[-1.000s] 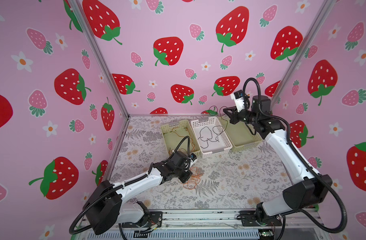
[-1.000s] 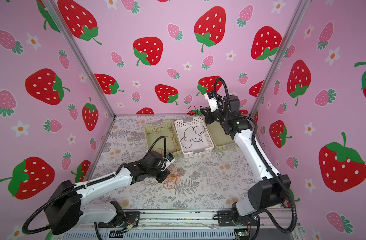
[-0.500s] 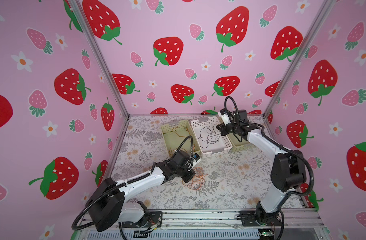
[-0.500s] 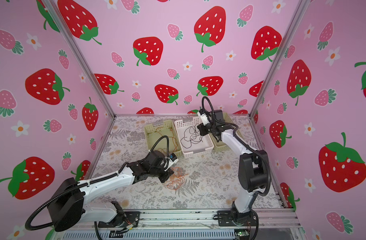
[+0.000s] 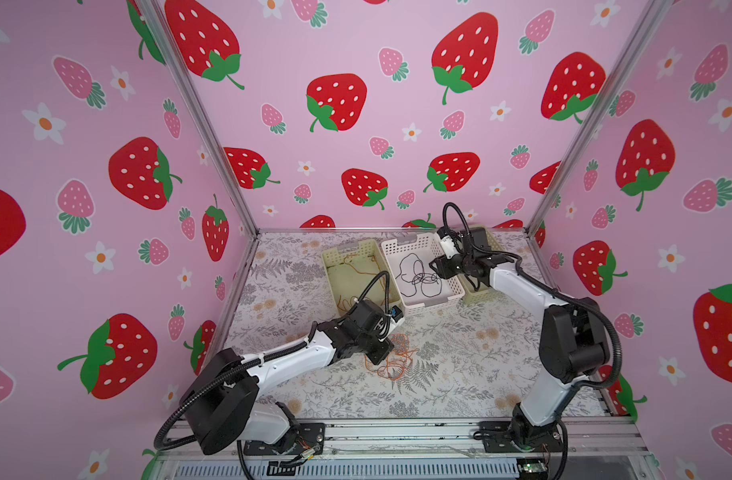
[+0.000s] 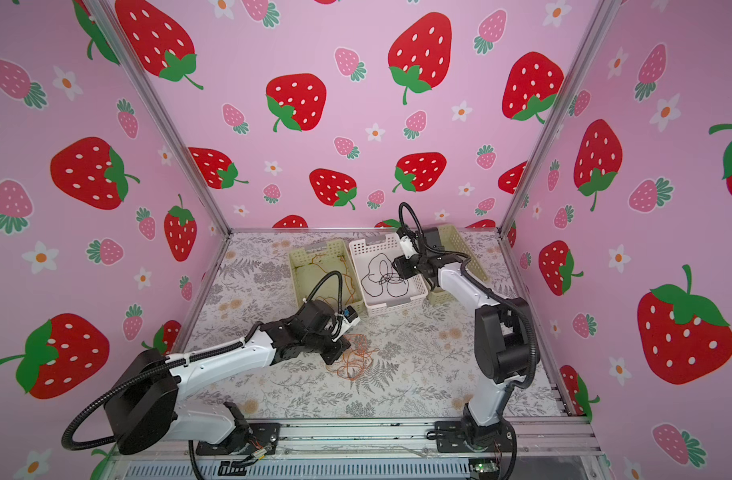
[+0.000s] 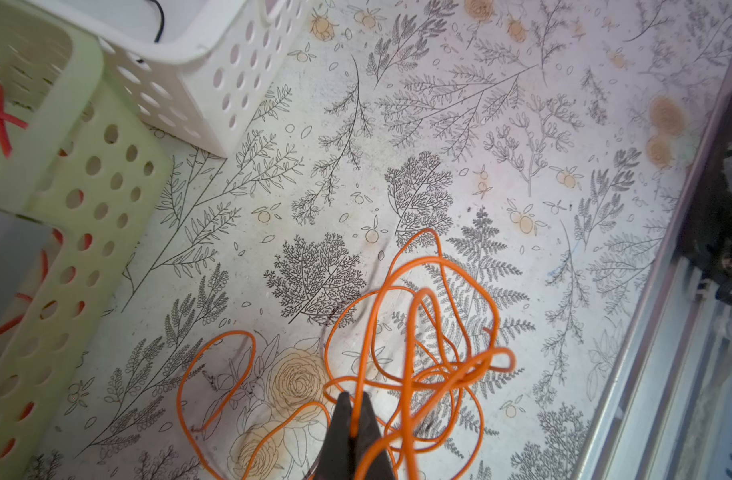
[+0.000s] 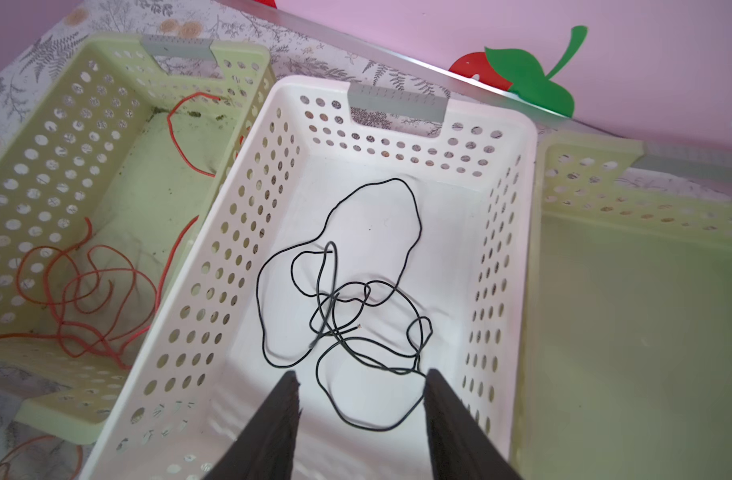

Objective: Untangle the cables

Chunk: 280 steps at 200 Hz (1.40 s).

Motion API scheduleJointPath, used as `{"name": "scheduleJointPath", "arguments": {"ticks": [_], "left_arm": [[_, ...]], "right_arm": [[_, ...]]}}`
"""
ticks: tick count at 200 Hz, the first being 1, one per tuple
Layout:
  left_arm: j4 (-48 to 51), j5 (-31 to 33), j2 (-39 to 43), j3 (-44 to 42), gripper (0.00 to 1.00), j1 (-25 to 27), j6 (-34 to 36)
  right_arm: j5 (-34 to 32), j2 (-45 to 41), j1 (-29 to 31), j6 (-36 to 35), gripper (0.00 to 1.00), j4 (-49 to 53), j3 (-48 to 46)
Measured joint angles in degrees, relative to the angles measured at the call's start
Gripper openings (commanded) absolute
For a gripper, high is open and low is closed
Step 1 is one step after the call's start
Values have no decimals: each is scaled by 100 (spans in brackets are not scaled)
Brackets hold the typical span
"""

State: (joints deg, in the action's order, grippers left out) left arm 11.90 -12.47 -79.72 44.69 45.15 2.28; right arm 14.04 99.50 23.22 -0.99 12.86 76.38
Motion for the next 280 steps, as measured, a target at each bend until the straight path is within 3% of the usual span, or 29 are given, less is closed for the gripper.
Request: {"name": "scheduleJointPath", "arguments": {"ticks": [45,62,112,169,221,280], "left_arm": [[4,55,-216,339,40,184,-101],[13,68,-216,431,46,262,-79],[518,592,201,538,46,345,-166],[1025,1189,1196,-48,43,-219,-1266],[1239,1241,501,-164,42,-463,-2059],[1191,1196,-144,-101,41,-566,-2149]], "right_arm": [[-284,-1567,4,15,66,450,-706],[-295,-2179,35,79,66,621,-1180],[-61,-3119,560,221,61,1110,-2404],[96,-2767,1620,153,55,946,-2839],[-11,-2002,2260,-44,52,527,-2839],[-151,-1626,2594,-319,52,238,-2848]]}}
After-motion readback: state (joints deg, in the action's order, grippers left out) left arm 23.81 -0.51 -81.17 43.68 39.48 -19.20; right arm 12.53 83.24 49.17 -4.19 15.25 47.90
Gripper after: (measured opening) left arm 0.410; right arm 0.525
